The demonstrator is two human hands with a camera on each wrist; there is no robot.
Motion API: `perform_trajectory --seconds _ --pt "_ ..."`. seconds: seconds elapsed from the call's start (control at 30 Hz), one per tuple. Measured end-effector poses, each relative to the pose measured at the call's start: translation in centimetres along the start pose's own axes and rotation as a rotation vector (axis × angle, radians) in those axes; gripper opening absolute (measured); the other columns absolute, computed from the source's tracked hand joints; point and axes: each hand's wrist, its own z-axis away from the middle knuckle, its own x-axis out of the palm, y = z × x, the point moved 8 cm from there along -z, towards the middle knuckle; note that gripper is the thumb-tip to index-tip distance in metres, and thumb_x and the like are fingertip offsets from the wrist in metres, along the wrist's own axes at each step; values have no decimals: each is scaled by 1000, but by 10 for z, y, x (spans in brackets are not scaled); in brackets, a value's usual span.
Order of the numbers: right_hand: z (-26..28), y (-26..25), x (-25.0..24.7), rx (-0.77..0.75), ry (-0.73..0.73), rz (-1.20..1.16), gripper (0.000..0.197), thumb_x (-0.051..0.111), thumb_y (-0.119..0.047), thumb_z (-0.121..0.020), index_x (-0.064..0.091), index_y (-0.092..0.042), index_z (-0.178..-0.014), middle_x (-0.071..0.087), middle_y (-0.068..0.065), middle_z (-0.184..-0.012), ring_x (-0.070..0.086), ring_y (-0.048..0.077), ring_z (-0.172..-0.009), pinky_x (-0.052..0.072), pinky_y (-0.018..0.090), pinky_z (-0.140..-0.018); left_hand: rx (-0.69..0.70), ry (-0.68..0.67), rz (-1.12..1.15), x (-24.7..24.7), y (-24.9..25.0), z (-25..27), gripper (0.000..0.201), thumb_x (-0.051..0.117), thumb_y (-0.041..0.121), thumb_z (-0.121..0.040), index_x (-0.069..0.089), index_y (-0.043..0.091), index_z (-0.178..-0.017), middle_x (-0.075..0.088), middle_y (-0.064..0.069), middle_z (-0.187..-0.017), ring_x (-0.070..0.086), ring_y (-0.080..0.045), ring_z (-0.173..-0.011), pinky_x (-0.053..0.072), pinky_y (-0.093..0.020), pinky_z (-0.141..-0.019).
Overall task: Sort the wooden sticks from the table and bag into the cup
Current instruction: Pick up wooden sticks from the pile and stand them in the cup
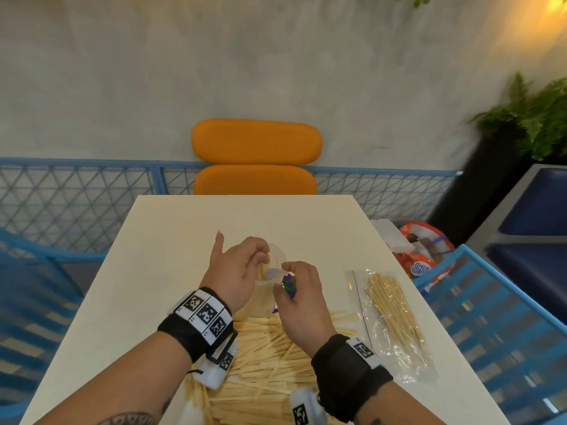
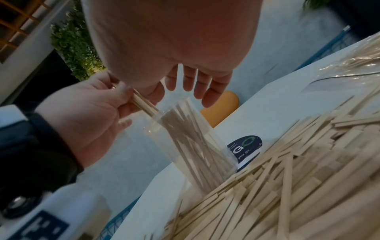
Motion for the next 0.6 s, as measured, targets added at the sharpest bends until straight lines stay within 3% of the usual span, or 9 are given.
perform_trajectory --seconds 0.07,0.27,0.33,0.4,0.5,0.6 --pt "-1 1 -1 9 0 -6 35 55 -20 -96 46 -30 -128 38 -16 -125 44 2 -118 37 7 -89 8 7 0 0 2 -1 20 35 28 -102 44 45 -100 67 22 -85 63 3 -83 -10 -31 -122" --pt "3 1 -3 10 -27 46 37 52 -18 -98 46 -26 -133 37 -14 -128 40 6 -126 32 13 -99 -112 -241 -233 23 -12 8 26 35 18 -104 55 31 -94 64 18 -92 56 1 -103 -23 -49 -117" --pt "3 2 -1 14 -50 65 39 51 -16 -97 45 -25 -135 35 -14 -131 37 8 -129 31 15 -101 -136 -296 -296 30 -19 12 29 31 22 -104 57 30 -95 62 20 -101 45 7 -123 -27 -54 -114" --pt "4 3 1 20 -66 75 41 50 -15 -97 45 -24 -137 35 -11 -135 34 10 -132 30 16 -103 -146 -351 -337 35 -22 14 35 26 32 -106 60 32 -100 62 23 -111 23 8 -140 -33 -53 -110" --pt "7 4 1 16 -61 93 43 47 -10 -97 45 -22 -138 36 -8 -138 34 12 -132 27 16 -103 -121 -341 -371 31 -21 16 40 24 40 -106 64 33 -105 62 25 -121 9 -2 -151 -35 -52 -108" --pt "14 11 -4 36 -40 128 43 45 -6 -96 47 -20 -136 40 -4 -137 35 14 -130 26 17 -101 -121 -274 -343 16 -21 21 49 21 50 -100 65 38 -117 49 26 -142 8 -7 -152 -30 -48 -111"
